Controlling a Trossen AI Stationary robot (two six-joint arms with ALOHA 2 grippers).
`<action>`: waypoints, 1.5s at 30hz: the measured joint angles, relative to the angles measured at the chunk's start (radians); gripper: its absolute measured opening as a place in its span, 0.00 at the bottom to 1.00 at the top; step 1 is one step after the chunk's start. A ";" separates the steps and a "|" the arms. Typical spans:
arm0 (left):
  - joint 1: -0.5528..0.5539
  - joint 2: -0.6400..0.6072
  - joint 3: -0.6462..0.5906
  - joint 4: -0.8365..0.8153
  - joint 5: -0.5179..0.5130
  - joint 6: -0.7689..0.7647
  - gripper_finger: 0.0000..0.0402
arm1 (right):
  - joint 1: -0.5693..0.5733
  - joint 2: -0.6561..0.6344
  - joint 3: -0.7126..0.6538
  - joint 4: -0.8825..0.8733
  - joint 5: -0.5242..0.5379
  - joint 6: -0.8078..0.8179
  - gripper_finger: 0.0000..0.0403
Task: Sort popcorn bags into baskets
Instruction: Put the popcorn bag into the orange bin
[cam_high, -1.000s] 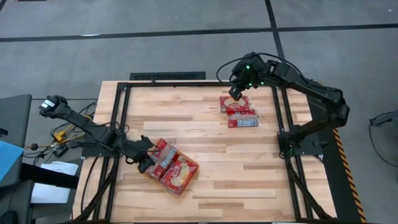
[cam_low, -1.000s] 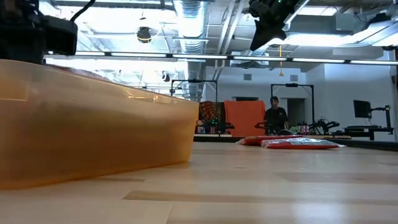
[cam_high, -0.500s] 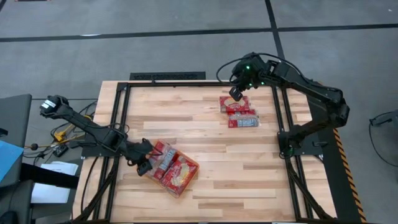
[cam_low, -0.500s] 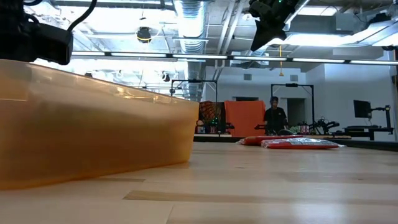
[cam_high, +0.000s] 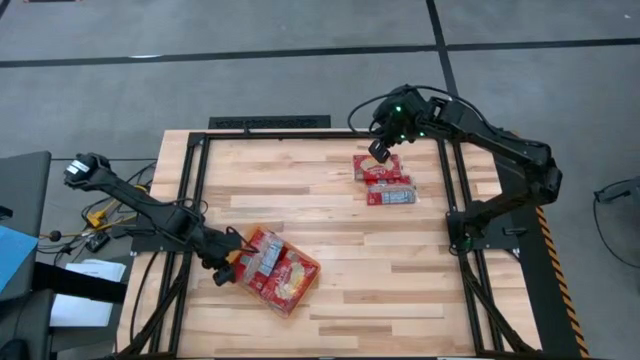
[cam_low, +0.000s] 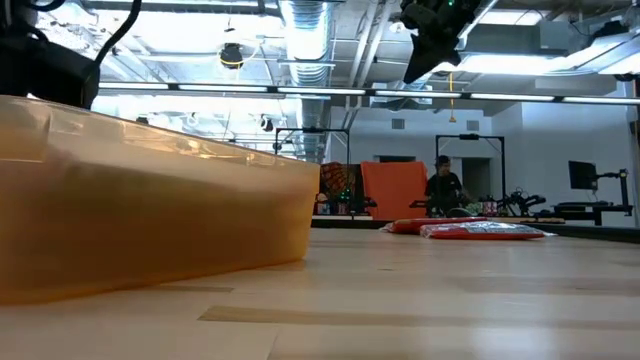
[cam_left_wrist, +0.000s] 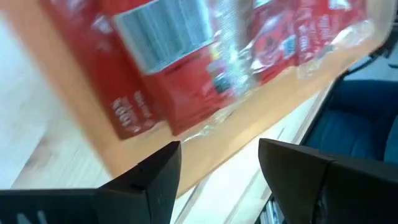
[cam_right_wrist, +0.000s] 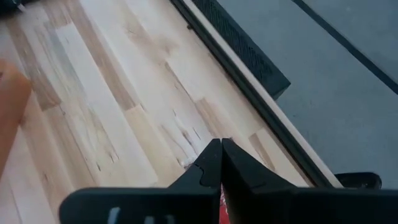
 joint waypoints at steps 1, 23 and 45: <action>0.000 -0.008 0.000 -0.017 0.001 -0.018 0.50 | 0.000 0.000 -0.009 0.000 0.000 0.000 0.06; 0.023 0.000 0.002 0.299 -0.683 0.036 0.02 | 0.010 0.002 -0.284 0.106 0.000 0.068 0.06; 0.051 0.255 0.020 0.279 -0.510 -0.013 0.00 | 0.008 0.001 -0.294 0.125 0.000 0.067 0.09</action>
